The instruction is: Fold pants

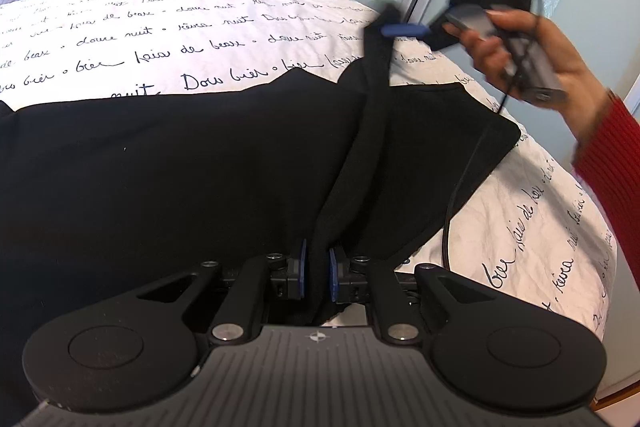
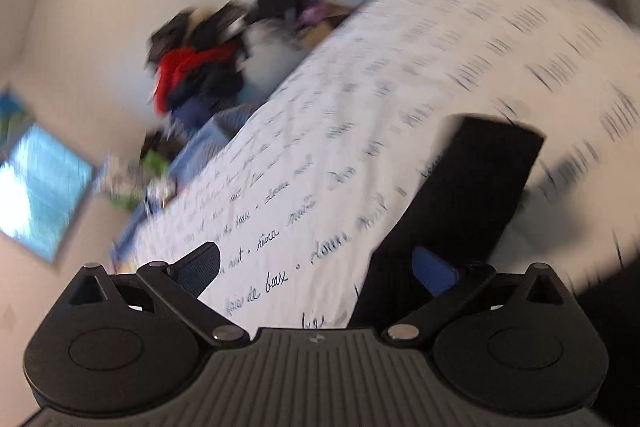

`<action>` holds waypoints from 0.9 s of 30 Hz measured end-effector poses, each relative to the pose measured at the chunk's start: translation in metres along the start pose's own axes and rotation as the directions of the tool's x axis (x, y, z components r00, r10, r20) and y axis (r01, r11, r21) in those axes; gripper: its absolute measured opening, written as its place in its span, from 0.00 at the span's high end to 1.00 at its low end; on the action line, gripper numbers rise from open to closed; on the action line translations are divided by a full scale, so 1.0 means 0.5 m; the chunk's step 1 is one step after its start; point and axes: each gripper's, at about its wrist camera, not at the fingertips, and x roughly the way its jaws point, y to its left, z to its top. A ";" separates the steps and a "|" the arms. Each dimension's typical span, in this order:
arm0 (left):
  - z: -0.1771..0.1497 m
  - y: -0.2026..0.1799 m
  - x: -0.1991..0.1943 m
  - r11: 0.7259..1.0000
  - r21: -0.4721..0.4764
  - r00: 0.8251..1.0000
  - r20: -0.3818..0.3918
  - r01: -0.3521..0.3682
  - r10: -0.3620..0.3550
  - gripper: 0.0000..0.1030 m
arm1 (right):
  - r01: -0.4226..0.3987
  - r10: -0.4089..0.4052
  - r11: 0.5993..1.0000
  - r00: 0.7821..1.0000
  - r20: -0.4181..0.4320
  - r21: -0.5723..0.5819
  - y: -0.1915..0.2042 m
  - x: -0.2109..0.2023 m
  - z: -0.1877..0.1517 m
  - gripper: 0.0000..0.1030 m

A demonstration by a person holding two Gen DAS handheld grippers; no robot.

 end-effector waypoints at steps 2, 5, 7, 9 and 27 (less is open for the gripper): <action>-0.001 0.000 0.000 1.000 0.007 1.000 0.003 0.001 -0.001 0.80 | 0.109 -0.107 0.993 0.993 0.049 -0.041 0.017 0.006 0.007 0.00; -0.003 0.005 0.000 1.000 0.000 1.000 0.008 0.013 -0.013 0.80 | 0.086 -0.085 0.996 0.974 0.209 0.003 -0.009 -0.052 -0.008 0.00; -0.004 0.009 0.001 1.000 -0.005 1.000 0.008 0.021 -0.021 0.80 | 0.099 -0.096 0.995 0.949 0.302 0.005 -0.026 -0.091 -0.023 0.00; -0.003 0.011 0.001 1.000 -0.009 1.000 0.007 0.025 -0.025 0.80 | 0.120 -0.113 0.993 0.954 0.278 -0.011 -0.045 -0.102 -0.023 0.00; -0.003 0.015 -0.001 0.999 -0.019 0.999 0.014 0.031 -0.031 0.80 | 0.012 -0.032 0.979 0.995 0.096 0.204 -0.118 0.072 -0.013 0.63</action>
